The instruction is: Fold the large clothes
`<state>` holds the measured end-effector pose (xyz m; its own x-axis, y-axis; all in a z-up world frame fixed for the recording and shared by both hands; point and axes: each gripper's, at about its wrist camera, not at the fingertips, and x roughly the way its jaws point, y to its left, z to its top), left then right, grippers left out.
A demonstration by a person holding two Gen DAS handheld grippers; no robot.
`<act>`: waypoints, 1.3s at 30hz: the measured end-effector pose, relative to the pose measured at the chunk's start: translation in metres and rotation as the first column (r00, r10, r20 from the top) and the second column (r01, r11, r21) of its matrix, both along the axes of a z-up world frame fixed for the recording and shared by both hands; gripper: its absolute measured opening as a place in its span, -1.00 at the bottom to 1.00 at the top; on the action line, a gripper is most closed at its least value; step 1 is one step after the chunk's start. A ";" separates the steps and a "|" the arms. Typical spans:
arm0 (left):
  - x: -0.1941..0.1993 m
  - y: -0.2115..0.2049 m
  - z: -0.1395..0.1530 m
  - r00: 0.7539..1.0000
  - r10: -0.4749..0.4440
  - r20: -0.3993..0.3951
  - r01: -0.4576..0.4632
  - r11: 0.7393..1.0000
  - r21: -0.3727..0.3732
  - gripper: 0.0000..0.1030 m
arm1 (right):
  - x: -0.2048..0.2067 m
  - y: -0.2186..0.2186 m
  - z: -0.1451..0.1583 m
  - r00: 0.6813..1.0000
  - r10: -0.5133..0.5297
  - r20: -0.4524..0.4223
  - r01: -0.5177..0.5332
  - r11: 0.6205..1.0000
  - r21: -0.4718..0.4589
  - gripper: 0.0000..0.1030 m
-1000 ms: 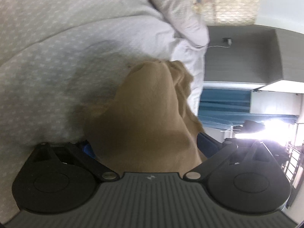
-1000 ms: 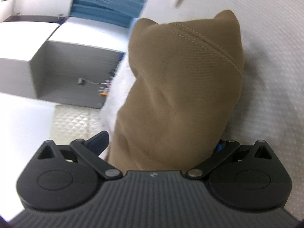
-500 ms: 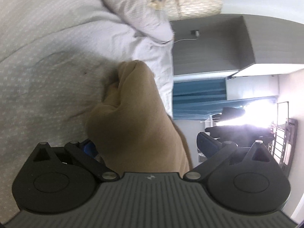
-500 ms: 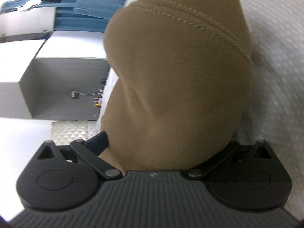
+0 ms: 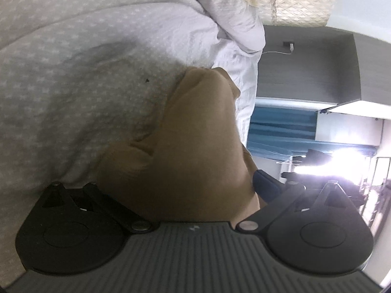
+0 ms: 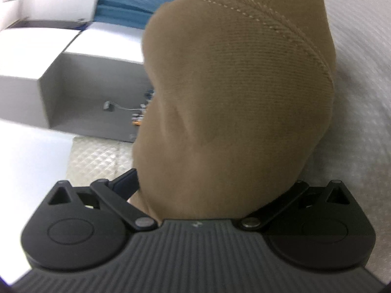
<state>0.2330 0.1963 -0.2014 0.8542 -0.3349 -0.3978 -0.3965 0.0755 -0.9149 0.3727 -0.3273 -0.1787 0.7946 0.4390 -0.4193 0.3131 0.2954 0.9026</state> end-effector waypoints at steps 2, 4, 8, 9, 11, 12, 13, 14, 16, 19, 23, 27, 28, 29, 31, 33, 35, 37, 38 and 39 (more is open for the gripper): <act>0.004 -0.002 0.006 1.000 -0.007 -0.017 0.008 0.998 0.055 0.90 | 0.002 0.000 -0.003 1.000 -0.009 -0.011 0.009 1.000 0.004 1.00; 0.008 -0.002 0.009 1.000 -0.005 -0.026 0.007 0.997 0.079 0.81 | 0.004 0.002 -0.001 1.000 -0.010 -0.004 0.010 1.000 -0.011 1.00; 0.012 -0.004 0.020 0.999 -0.025 -0.048 0.034 0.981 0.189 0.63 | 0.003 0.005 0.004 1.000 -0.004 0.006 0.005 0.999 -0.049 1.00; 0.013 -0.004 0.023 0.998 -0.029 -0.058 0.040 0.977 0.211 0.60 | -0.002 0.004 0.006 1.000 0.000 0.013 0.001 0.998 -0.063 1.00; 0.014 -0.004 0.025 0.998 -0.029 -0.055 0.041 0.972 0.233 0.55 | 0.003 0.007 0.013 0.999 0.008 0.037 -0.005 0.995 -0.098 0.94; 0.015 -0.004 0.027 0.998 -0.030 -0.050 0.041 0.967 0.252 0.50 | 0.004 0.007 0.018 0.999 0.013 0.052 -0.007 0.994 -0.106 0.89; 0.015 -0.005 0.030 0.999 -0.032 -0.044 0.043 0.959 0.279 0.48 | 0.006 0.008 0.022 0.997 0.018 0.069 -0.010 0.993 -0.118 0.86; 0.014 -0.006 0.033 0.999 -0.033 -0.040 0.044 0.952 0.304 0.43 | 0.010 0.010 0.028 0.996 0.025 0.086 -0.014 0.991 -0.132 0.81; 0.016 -0.009 0.040 0.999 -0.033 -0.028 0.041 0.935 0.353 0.37 | 0.016 0.013 0.040 0.992 0.040 0.116 -0.021 0.987 -0.156 0.73; 0.015 -0.010 0.046 1.000 -0.029 -0.009 0.030 0.922 0.386 0.30 | 0.017 0.014 0.056 0.982 0.069 0.174 -0.033 0.979 -0.202 0.57; 0.015 -0.006 0.051 1.000 -0.019 0.025 0.008 0.918 0.396 0.20 | 0.015 0.013 0.080 0.957 0.118 0.265 -0.049 0.966 -0.255 0.43; 0.011 0.001 0.058 0.998 -0.011 0.068 -0.016 0.924 0.382 0.14 | 0.009 0.015 0.109 0.917 0.174 0.360 -0.059 0.949 -0.309 0.36; 0.009 0.003 0.061 0.997 -0.012 0.077 -0.017 0.927 0.374 0.14 | 0.007 0.015 0.118 0.904 0.190 0.383 -0.060 0.944 -0.326 0.35; 0.007 0.003 0.064 0.996 -0.015 0.088 -0.018 0.929 0.369 0.12 | 0.008 0.018 0.124 0.895 0.202 0.397 -0.061 0.938 -0.340 0.34; 0.002 0.002 0.071 0.994 -0.024 0.111 -0.019 0.929 0.370 0.11 | 0.003 0.014 0.137 0.878 0.217 0.428 -0.062 0.936 -0.347 0.31; -0.003 -0.003 0.081 0.990 -0.042 0.132 -0.011 0.925 0.379 0.10 | -0.008 0.007 0.146 0.867 0.220 0.448 -0.056 0.935 -0.350 0.24; -0.009 -0.011 0.092 0.986 -0.067 0.152 0.000 0.916 0.400 0.10 | -0.016 -0.003 0.154 0.863 0.205 0.462 -0.041 0.939 -0.340 0.20; -0.016 -0.022 0.102 0.984 -0.095 0.153 0.020 0.903 0.429 0.09 | -0.024 -0.015 0.155 0.875 0.194 0.444 -0.044 0.944 -0.327 0.19; -0.019 -0.027 0.105 0.983 -0.104 0.149 0.029 0.899 0.437 0.09 | -0.030 -0.022 0.149 0.883 0.185 0.432 -0.048 0.950 -0.310 0.19; -0.023 -0.033 0.107 0.983 -0.114 0.142 0.038 0.891 0.452 0.09 | -0.033 -0.026 0.146 0.894 0.169 0.414 -0.049 0.957 -0.286 0.19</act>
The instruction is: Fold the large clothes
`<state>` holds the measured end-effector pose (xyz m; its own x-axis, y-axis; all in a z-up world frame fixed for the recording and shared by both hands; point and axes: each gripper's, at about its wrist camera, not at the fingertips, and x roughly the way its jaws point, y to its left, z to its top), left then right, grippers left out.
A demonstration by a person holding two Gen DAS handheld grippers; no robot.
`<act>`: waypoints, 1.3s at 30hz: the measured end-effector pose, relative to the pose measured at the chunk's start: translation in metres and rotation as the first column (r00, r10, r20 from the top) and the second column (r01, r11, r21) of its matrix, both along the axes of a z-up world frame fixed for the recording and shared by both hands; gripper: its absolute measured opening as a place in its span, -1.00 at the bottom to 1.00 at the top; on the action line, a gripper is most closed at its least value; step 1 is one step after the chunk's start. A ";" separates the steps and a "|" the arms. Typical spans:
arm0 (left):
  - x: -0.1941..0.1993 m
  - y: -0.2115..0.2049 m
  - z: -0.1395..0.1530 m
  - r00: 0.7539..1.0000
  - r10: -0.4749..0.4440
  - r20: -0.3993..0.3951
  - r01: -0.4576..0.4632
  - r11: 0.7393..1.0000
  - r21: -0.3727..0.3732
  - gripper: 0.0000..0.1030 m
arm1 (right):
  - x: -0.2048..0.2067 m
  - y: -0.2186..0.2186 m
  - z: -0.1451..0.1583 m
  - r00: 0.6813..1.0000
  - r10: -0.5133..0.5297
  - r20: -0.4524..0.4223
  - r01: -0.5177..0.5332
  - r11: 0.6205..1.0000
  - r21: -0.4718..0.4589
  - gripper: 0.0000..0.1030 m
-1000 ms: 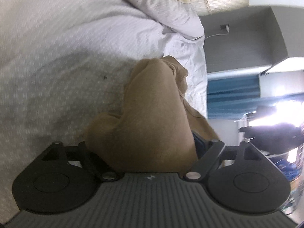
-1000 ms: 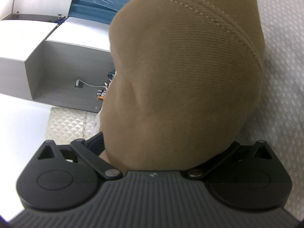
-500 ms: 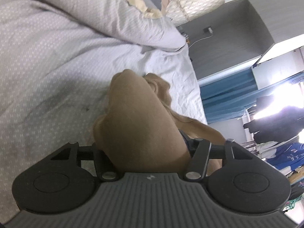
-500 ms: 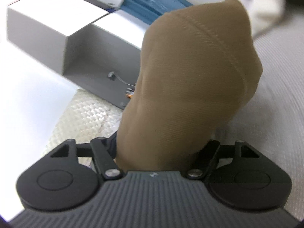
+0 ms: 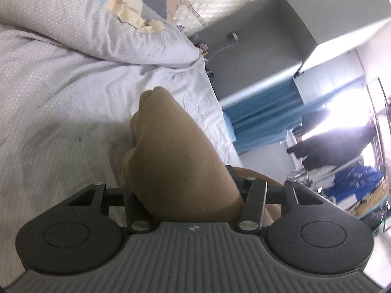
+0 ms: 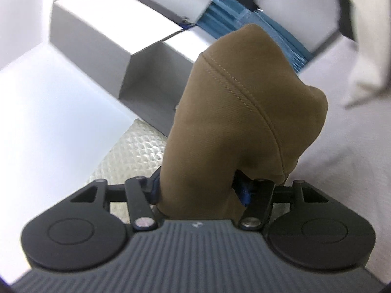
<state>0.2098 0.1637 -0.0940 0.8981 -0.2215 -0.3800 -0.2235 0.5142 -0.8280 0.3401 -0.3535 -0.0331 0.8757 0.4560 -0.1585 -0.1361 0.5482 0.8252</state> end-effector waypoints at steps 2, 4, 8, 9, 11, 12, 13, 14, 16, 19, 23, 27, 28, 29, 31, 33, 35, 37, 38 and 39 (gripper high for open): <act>-0.005 -0.011 0.002 1.000 -0.009 -0.024 0.010 0.999 0.047 0.09 | -0.013 -0.008 -0.022 0.996 -0.014 -0.089 0.017 0.999 0.029 0.19; -0.007 -0.017 -0.005 0.999 -0.013 -0.050 0.016 0.998 0.059 0.09 | -0.011 -0.013 -0.038 0.978 -0.021 -0.208 0.028 0.999 0.028 0.19; -0.010 -0.026 -0.015 0.997 -0.026 -0.067 0.031 0.997 0.073 0.11 | -0.005 -0.028 -0.071 0.900 -0.020 -0.436 0.065 0.994 0.088 0.33; -0.011 -0.029 -0.015 0.997 -0.030 -0.068 0.035 0.996 0.077 0.13 | -0.008 -0.027 -0.082 0.879 -0.028 -0.476 0.102 0.986 0.130 0.50; -0.013 -0.030 -0.017 0.996 -0.032 -0.078 0.039 0.996 0.081 0.18 | -0.012 -0.033 -0.102 0.835 -0.044 -0.549 0.205 0.950 0.236 0.78; -0.014 -0.028 -0.020 0.996 -0.032 -0.084 0.037 0.997 0.065 0.22 | -0.017 -0.033 -0.111 0.817 -0.058 -0.574 0.252 0.931 0.264 0.94; -0.017 -0.025 -0.025 0.995 -0.029 -0.092 0.032 0.999 0.031 0.25 | -0.018 -0.032 -0.114 0.803 -0.076 -0.592 0.282 0.922 0.264 0.99; -0.019 -0.020 -0.032 0.994 -0.022 -0.106 0.020 1.000 -0.015 0.34 | -0.015 -0.030 -0.115 0.793 -0.088 -0.602 0.291 0.924 0.249 1.00; -0.022 -0.009 -0.048 0.990 0.005 -0.138 -0.022 0.992 -0.122 0.58 | -0.011 -0.028 -0.118 0.800 -0.092 -0.593 0.297 0.920 0.258 1.00; -0.030 0.008 -0.068 0.989 0.045 -0.142 -0.083 0.958 -0.276 0.89 | -0.011 -0.032 -0.120 0.797 -0.107 -0.594 0.322 0.908 0.269 1.00; -0.031 0.012 -0.083 0.992 0.037 -0.119 -0.081 0.917 -0.392 0.94 | -0.007 -0.030 -0.124 0.807 -0.129 -0.577 0.339 0.900 0.273 1.00; -0.027 0.008 -0.083 0.992 0.045 -0.115 -0.084 0.927 -0.367 0.95 | -0.003 -0.035 -0.127 0.823 -0.125 -0.554 0.314 0.913 0.260 1.00; -0.025 0.008 -0.084 0.992 0.049 -0.113 -0.088 0.924 -0.371 0.95 | -0.008 -0.039 -0.129 0.828 -0.122 -0.547 0.302 0.919 0.252 1.00; -0.024 0.009 -0.085 0.992 0.055 -0.115 -0.095 0.922 -0.375 0.95 | -0.005 -0.039 -0.129 0.835 -0.119 -0.537 0.288 0.927 0.241 1.00; -0.020 0.009 -0.087 0.990 0.066 -0.122 -0.107 0.922 -0.372 0.92 | -0.004 -0.037 -0.122 0.854 -0.125 -0.505 0.258 0.945 0.202 0.96; -0.014 0.010 -0.084 0.988 0.068 -0.138 -0.112 0.934 -0.340 0.83 | -0.008 -0.031 -0.109 0.880 -0.131 -0.457 0.217 0.966 0.140 0.64; -0.010 0.011 -0.076 0.982 0.080 -0.172 -0.122 0.961 -0.248 0.61 | -0.006 -0.029 -0.100 0.904 -0.120 -0.411 0.180 0.977 0.110 0.45; -0.007 0.010 -0.062 0.972 0.112 -0.205 -0.135 0.985 -0.103 0.26 | 0.000 -0.027 -0.085 0.926 -0.104 -0.364 0.139 0.988 0.072 0.33; -0.006 0.006 -0.052 0.968 0.136 -0.210 -0.141 0.990 -0.010 -0.02 | 0.000 -0.025 -0.077 0.937 -0.094 -0.336 0.116 0.992 0.045 0.27; -0.005 0.002 -0.041 0.969 0.147 -0.199 -0.132 0.987 0.088 -0.32 | -0.004 -0.023 -0.069 0.949 -0.087 -0.304 0.099 0.995 0.023 0.22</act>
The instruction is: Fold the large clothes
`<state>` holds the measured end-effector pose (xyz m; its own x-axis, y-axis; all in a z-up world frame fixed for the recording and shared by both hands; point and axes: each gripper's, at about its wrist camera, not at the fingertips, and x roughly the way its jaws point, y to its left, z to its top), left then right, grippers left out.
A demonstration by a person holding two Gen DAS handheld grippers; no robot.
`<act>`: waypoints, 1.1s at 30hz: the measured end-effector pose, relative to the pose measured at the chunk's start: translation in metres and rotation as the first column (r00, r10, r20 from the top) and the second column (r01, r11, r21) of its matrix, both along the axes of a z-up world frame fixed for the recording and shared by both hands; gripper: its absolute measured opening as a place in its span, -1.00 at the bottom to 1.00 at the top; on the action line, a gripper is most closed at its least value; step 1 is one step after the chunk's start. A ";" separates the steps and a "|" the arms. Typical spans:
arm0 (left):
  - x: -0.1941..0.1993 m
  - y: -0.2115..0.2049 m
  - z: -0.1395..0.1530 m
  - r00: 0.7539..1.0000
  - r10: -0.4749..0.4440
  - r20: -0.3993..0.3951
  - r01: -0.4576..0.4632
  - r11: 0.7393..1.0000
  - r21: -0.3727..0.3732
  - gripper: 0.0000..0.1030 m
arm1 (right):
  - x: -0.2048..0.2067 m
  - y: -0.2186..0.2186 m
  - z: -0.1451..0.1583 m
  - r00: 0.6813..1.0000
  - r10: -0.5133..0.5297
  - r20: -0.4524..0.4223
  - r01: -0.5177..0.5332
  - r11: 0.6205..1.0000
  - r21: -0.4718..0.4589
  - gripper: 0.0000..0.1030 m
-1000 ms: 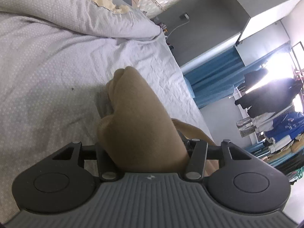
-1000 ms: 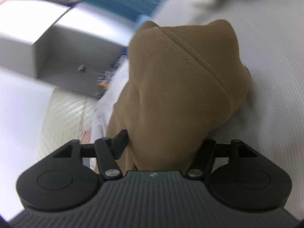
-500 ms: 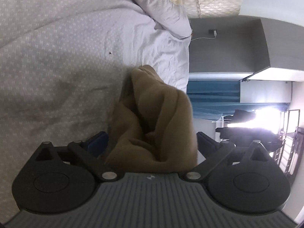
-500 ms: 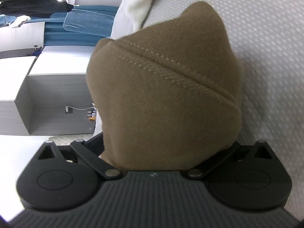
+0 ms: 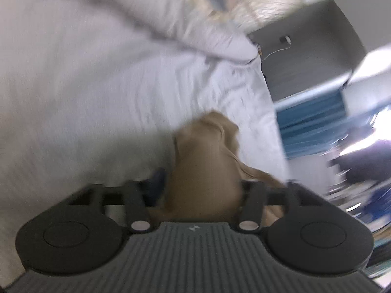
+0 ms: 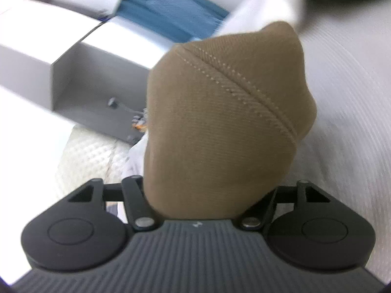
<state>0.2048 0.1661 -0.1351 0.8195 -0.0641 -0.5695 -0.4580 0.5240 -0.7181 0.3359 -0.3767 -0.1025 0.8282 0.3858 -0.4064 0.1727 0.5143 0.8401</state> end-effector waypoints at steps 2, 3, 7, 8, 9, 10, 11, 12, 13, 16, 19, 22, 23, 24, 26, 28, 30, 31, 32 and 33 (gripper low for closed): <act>0.002 -0.001 0.008 1.000 -0.028 -0.005 0.028 0.999 0.046 -0.38 | -0.003 0.003 0.016 0.997 0.031 0.066 -0.029 0.999 -0.042 0.18; 0.002 0.002 0.007 0.999 -0.032 -0.002 0.032 0.999 0.019 -0.40 | -0.006 0.004 0.022 0.995 0.040 0.094 -0.036 0.998 -0.051 0.14; 0.002 0.019 -0.015 0.998 -0.059 0.006 0.059 0.985 -0.160 -0.40 | -0.013 0.006 0.038 0.983 0.072 0.171 -0.057 0.994 -0.092 0.10; 0.000 0.021 -0.022 0.999 -0.050 -0.001 0.048 0.977 -0.208 -0.40 | -0.024 0.006 0.035 0.983 0.076 0.170 -0.061 0.994 -0.090 0.10; -0.003 0.024 -0.029 0.999 -0.043 -0.006 0.040 0.966 -0.255 -0.39 | -0.025 0.005 0.032 0.984 0.077 0.163 -0.064 0.995 -0.082 0.10; -0.005 0.026 -0.035 0.999 -0.042 -0.008 0.037 0.956 -0.290 -0.38 | -0.021 0.003 0.029 0.986 0.073 0.152 -0.063 0.995 -0.074 0.10; -0.008 0.026 -0.039 0.999 -0.043 -0.007 0.038 0.947 -0.318 -0.38 | -0.016 0.002 0.025 0.989 0.068 0.135 -0.059 0.996 -0.067 0.10; -0.012 0.026 -0.040 0.999 -0.042 -0.001 0.039 0.942 -0.332 -0.34 | -0.018 -0.002 0.020 0.991 0.061 0.116 -0.055 0.997 -0.054 0.10; -0.016 0.026 -0.038 0.999 -0.043 0.010 0.044 0.941 -0.337 -0.25 | -0.017 -0.006 0.015 0.994 0.054 0.095 -0.051 0.998 -0.034 0.10; -0.030 0.023 -0.025 0.999 -0.039 0.033 0.048 0.952 -0.301 0.53 | -0.020 -0.010 0.007 0.997 0.048 0.055 -0.048 0.999 0.009 0.10; -0.042 0.021 -0.013 0.998 -0.040 0.047 0.051 0.965 -0.256 0.62 | -0.029 -0.007 0.008 0.998 0.049 0.040 -0.049 0.999 0.015 0.10; -0.053 0.019 -0.011 0.999 -0.031 0.042 0.041 0.962 -0.271 0.74 | -0.029 -0.008 0.007 0.999 0.044 0.032 -0.045 0.999 0.025 0.10; -0.059 0.018 -0.012 0.999 -0.010 0.034 0.019 0.961 -0.275 0.77 | -0.034 -0.008 0.007 0.999 0.043 0.030 -0.044 0.999 0.029 0.10; -0.066 0.018 -0.012 0.999 0.010 0.031 -0.001 0.961 -0.278 0.78 | -0.024 -0.010 0.005 0.999 0.041 0.025 -0.042 0.999 0.033 0.10; -0.076 0.015 -0.012 0.999 0.031 0.031 -0.020 0.954 -0.299 0.82 | -0.010 -0.004 0.010 0.999 0.034 0.010 -0.034 0.999 0.042 0.10; -0.081 0.011 -0.014 0.999 0.038 0.028 -0.027 0.946 -0.324 0.86 | -0.010 -0.005 0.007 1.000 0.029 -0.006 -0.028 0.998 0.058 0.10; -0.085 0.005 -0.019 0.999 0.037 0.016 -0.029 0.936 -0.351 0.89 | -0.010 -0.005 0.004 1.000 0.024 -0.020 -0.022 0.997 0.073 0.10; -0.085 0.002 -0.022 0.999 0.033 0.017 -0.024 0.928 -0.372 0.90 | -0.010 -0.005 0.003 0.999 0.021 -0.027 -0.019 0.997 0.080 0.11; -0.084 -0.001 -0.026 0.999 0.025 0.020 -0.015 0.920 -0.392 0.91 | -0.010 -0.005 0.002 0.999 0.018 -0.033 -0.015 0.996 0.084 0.11; -0.082 -0.004 -0.031 1.000 0.016 0.022 -0.005 0.912 -0.410 0.92 | -0.010 -0.005 0.001 0.999 0.015 -0.039 -0.011 0.996 0.087 0.11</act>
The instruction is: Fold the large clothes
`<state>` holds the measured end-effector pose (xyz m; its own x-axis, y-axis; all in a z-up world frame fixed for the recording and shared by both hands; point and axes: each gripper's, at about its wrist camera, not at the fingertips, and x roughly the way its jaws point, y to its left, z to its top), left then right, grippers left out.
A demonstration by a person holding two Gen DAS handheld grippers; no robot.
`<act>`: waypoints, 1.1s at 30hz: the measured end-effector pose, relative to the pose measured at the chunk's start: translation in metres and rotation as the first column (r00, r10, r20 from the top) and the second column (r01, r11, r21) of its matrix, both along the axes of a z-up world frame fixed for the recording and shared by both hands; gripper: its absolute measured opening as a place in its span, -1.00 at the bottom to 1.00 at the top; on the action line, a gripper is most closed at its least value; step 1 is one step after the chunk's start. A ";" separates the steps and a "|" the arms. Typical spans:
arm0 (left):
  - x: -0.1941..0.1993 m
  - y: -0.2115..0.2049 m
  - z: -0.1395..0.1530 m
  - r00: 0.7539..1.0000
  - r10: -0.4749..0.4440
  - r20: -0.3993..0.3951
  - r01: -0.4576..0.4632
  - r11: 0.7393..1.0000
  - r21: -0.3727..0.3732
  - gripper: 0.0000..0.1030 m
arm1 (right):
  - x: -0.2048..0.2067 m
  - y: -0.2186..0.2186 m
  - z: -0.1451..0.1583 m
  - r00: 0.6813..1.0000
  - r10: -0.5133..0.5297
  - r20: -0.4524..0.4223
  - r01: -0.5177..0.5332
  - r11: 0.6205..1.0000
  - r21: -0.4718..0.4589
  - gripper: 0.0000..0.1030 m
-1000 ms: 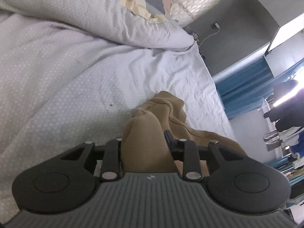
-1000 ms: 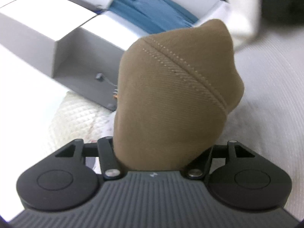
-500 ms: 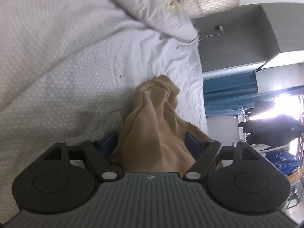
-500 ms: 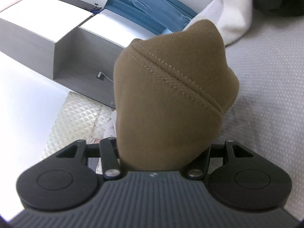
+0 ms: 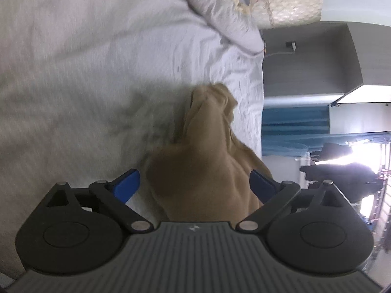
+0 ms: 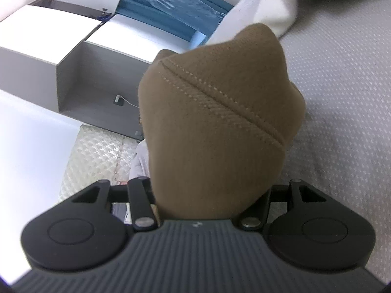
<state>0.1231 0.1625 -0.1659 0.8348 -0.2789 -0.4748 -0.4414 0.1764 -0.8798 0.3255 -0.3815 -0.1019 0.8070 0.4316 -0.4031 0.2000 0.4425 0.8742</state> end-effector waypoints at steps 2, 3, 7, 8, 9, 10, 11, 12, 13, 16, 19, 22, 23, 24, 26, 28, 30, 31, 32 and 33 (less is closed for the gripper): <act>0.006 -0.006 -0.013 1.000 -0.010 0.007 0.010 0.998 -0.058 0.92 | 0.000 0.001 -0.002 1.000 -0.005 -0.009 0.005 1.000 0.004 0.12; 0.012 -0.008 -0.019 1.000 -0.014 0.013 0.016 0.996 -0.086 0.92 | -0.001 0.001 -0.003 1.000 -0.008 -0.014 0.008 1.000 0.006 0.13; 0.039 -0.012 -0.031 1.000 0.014 0.028 -0.011 0.992 -0.126 0.92 | -0.002 0.001 -0.008 0.999 -0.024 -0.037 0.024 1.000 0.016 0.16; 0.045 -0.012 -0.030 0.999 0.026 0.030 -0.022 0.994 -0.108 0.91 | -0.001 0.001 -0.009 0.999 -0.028 -0.043 0.029 0.999 0.018 0.17; 0.052 -0.013 -0.030 0.999 0.032 0.019 -0.030 0.996 -0.089 0.90 | -0.001 0.001 -0.010 0.998 -0.030 -0.048 0.031 0.999 0.019 0.18; 0.056 -0.014 -0.030 0.999 0.044 -0.011 -0.044 0.997 -0.063 0.90 | -0.002 0.001 -0.011 0.998 -0.033 -0.052 0.034 0.999 0.020 0.19; 0.060 -0.015 -0.030 0.998 0.061 -0.026 -0.062 0.997 -0.038 0.89 | -0.002 0.002 -0.011 0.998 -0.035 -0.055 0.036 0.999 0.019 0.20; 0.063 -0.015 -0.029 0.997 0.077 -0.029 -0.077 0.997 -0.019 0.86 | -0.001 0.003 -0.011 0.998 -0.037 -0.058 0.038 0.999 0.016 0.21; 0.066 -0.016 -0.028 0.996 0.085 -0.031 -0.085 0.996 0.001 0.80 | -0.001 0.004 -0.011 0.998 -0.039 -0.058 0.039 0.999 0.011 0.21; 0.071 -0.019 -0.012 0.997 0.064 -0.040 -0.059 0.991 0.120 0.49 | -0.002 0.010 -0.008 0.998 -0.042 -0.047 0.041 0.999 -0.018 0.21; 0.074 -0.022 0.003 0.998 0.038 -0.042 -0.028 0.974 0.224 0.19 | -0.001 0.016 0.002 1.000 -0.023 -0.010 0.022 0.998 -0.060 0.17; 0.076 -0.025 0.016 1.000 0.013 -0.024 -0.005 0.953 0.304 -0.03 | -0.003 0.020 0.015 0.999 -0.003 0.041 0.006 0.996 -0.086 0.08; 0.077 -0.026 0.022 1.000 0.005 -0.015 0.000 0.943 0.333 -0.09 | -0.004 0.022 0.020 0.998 0.009 0.063 -0.002 0.995 -0.101 0.06; 0.077 -0.027 0.027 1.000 -0.003 -0.009 0.006 0.933 0.360 -0.13 | -0.006 0.024 0.026 0.996 0.021 0.086 -0.011 0.993 -0.117 0.04; 0.077 -0.028 0.035 1.000 -0.022 0.010 0.017 0.914 0.404 -0.18 | -0.010 0.026 0.038 0.989 0.048 0.137 -0.028 0.989 -0.147 0.01; 0.076 -0.028 0.046 0.998 -0.054 0.034 0.033 0.894 0.446 -0.20 | -0.015 0.027 0.049 0.981 0.061 0.186 -0.032 0.987 -0.155 -0.01; 0.075 -0.029 0.057 0.994 -0.090 0.059 0.052 0.886 0.461 -0.22 | -0.020 0.024 0.058 0.972 0.055 0.228 -0.020 0.989 -0.150 -0.01; 0.074 -0.032 0.063 0.992 -0.106 0.071 0.060 0.880 0.471 -0.23 | -0.023 0.022 0.064 0.967 0.050 0.248 -0.012 0.988 -0.152 -0.01; 0.075 -0.037 0.068 0.989 -0.122 0.083 0.067 0.873 0.484 -0.24 | -0.026 0.019 0.071 0.962 0.046 0.269 -0.003 0.987 -0.158 -0.01; 0.075 -0.042 0.073 0.985 -0.141 0.097 0.075 0.865 0.495 -0.25 | -0.030 0.016 0.077 0.957 0.041 0.287 0.007 0.987 -0.163 -0.01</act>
